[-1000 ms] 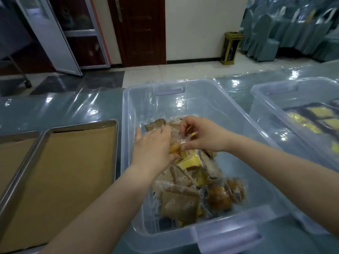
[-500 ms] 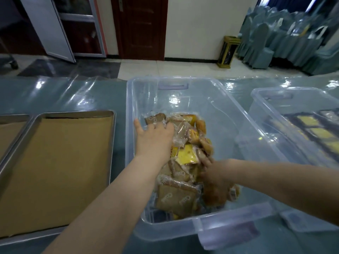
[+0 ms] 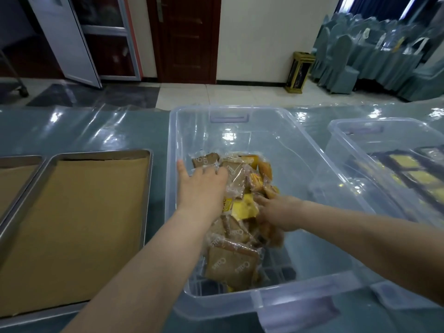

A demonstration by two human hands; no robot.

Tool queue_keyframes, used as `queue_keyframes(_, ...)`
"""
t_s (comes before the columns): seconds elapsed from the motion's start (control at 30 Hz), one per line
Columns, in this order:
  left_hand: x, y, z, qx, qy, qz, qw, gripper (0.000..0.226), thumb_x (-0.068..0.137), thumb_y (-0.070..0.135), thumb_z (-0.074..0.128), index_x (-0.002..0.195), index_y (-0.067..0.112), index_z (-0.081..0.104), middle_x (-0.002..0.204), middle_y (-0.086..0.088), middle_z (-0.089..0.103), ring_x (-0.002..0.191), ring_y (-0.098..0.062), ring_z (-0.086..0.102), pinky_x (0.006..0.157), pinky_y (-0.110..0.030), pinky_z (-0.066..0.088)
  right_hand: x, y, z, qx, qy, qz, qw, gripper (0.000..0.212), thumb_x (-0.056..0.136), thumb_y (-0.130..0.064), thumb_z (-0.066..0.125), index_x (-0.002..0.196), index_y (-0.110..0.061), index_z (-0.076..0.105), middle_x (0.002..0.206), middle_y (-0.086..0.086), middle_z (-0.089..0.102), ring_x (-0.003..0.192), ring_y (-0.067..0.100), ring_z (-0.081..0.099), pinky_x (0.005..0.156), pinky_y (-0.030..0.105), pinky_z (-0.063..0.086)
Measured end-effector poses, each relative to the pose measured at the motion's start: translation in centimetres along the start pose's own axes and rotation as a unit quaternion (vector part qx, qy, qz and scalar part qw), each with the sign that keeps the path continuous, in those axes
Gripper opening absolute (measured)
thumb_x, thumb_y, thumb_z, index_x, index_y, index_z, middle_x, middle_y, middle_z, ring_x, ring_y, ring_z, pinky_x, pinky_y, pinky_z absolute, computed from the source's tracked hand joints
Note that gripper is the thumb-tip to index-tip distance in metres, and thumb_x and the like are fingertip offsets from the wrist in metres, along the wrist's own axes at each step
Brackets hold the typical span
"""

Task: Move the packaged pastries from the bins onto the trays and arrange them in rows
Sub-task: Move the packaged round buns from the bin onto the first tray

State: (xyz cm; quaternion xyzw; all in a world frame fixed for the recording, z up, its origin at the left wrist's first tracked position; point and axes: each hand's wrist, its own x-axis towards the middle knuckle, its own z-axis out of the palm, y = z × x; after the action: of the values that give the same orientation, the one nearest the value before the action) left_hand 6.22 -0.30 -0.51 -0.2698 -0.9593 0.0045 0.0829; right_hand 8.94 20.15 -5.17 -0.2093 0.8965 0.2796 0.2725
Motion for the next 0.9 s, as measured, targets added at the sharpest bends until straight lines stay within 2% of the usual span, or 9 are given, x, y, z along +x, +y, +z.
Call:
queue_keyframes(0.1,0.0,0.0,0.0,0.004,0.007,0.0,1.0,0.054,0.078,0.028,0.068,0.123,0.022,0.04,0.122,0.001,0.056,0.114,-0.024,0.051,0.106,-0.065,0.008,-0.4,1.5,-2.0,0.076,0.077,0.049,0.993,0.05,0.089,-0.012,0.056,0.134,-0.032,0.047,0.159,0.006,-0.003,0.133,0.037,0.034,0.075,0.034,0.042)
queue_keyframes(0.23,0.0,0.0,-0.1,-0.016,0.013,-0.005,1.0,0.047,0.08,0.027,0.067,0.119,0.023,0.041,0.121,0.002,0.055,0.115,-0.022,0.05,0.107,-0.062,0.013,-1.1,3.1,-3.6,0.159,0.186,0.094,0.965,0.068,0.088,0.0,0.051,0.142,-0.038,0.033,0.159,0.0,-0.01,0.139,0.034,0.026,0.076,0.036,0.049)
queue_keyframes(0.3,0.0,0.0,-0.2,-0.041,0.025,-0.018,0.999,0.047,0.081,0.027,0.066,0.12,0.022,0.04,0.121,0.0,0.054,0.114,-0.023,0.05,0.108,-0.057,0.02,-1.3,3.3,-4.1,0.176,0.229,0.101,0.952,0.069,0.087,0.001,0.052,0.14,-0.039,0.034,0.159,0.0,-0.004,0.135,0.034,0.03,0.079,0.039,0.052)
queue_keyframes(0.43,-0.4,-0.1,-1.1,-0.122,0.09,-0.025,0.988,0.052,0.079,0.031,0.068,0.123,0.022,0.04,0.12,0.001,0.054,0.113,-0.023,0.048,0.102,-0.044,0.033,-2.1,4.0,-5.0,0.21,0.315,0.118,0.918,0.067,0.083,0.003,0.051,0.135,-0.038,0.042,0.158,-0.002,0.01,0.13,0.03,0.032,0.072,0.035,0.046)
queue_keyframes(0.5,-1.0,-0.1,-2.0,-0.176,0.136,-0.023,0.975,0.054,0.078,0.032,0.07,0.125,0.023,0.043,0.122,0.003,0.054,0.114,-0.021,0.046,0.1,-0.039,0.032,-3.0,4.3,-5.6,0.25,0.353,0.13,0.892,0.068,0.079,0.007,0.05,0.132,-0.035,0.045,0.155,0.0,0.019,0.13,0.03,0.033,0.08,0.038,0.047)
queue_keyframes(0.57,-1.8,-0.7,-3.1,-0.214,0.18,-0.015,0.96,0.053,0.079,0.034,0.07,0.125,0.024,0.046,0.122,0.004,0.054,0.115,-0.019,0.046,0.102,-0.038,0.035,-4.1,4.4,-6.3,0.316,0.396,0.145,0.85,0.066,0.075,0.007,0.054,0.131,-0.03,0.048,0.147,0.002,0.032,0.124,0.03,0.042,0.089,0.038,0.045)
queue_keyframes(0.63,-3.0,-1.8,-4.6,-0.245,0.209,-0.013,0.947,0.054,0.078,0.038,0.071,0.124,0.026,0.046,0.122,0.007,0.054,0.114,-0.015,0.047,0.102,-0.04,0.038,-5.4,3.9,-7.5,0.362,0.429,0.152,0.814,0.065,0.072,0.005,0.059,0.129,-0.027,0.049,0.134,0.003,0.042,0.114,0.029,0.048,0.086,0.035,0.043)
queue_keyframes(0.73,-5.6,-4.4,-6.8,-0.282,0.234,-0.028,0.93,0.059,0.074,0.039,0.075,0.124,0.03,0.044,0.117,0.01,0.053,0.106,-0.009,0.046,0.097,-0.038,0.041,-7.3,1.7,-10.0,0.383,0.462,0.153,0.785,0.066,0.07,0.004,0.06,0.129,-0.025,0.049,0.124,0.002,0.047,0.107,0.025,0.05,0.08,0.029,0.038)
queue_keyframes(0.9,-12.8,-12.0,-9.8,-0.324,0.263,-0.083,0.905,0.062,0.071,0.037,0.077,0.123,0.032,0.043,0.117,0.007,0.054,0.107,-0.016,0.051,0.09,-0.039,0.047,-8.9,-6.4,-18.0,0.378,0.55,0.141,0.731,0.061,0.07,-0.002,0.06,0.125,-0.028,0.049,0.109,-0.006,0.05,0.093,0.014,0.046,0.077,0.03,0.039)
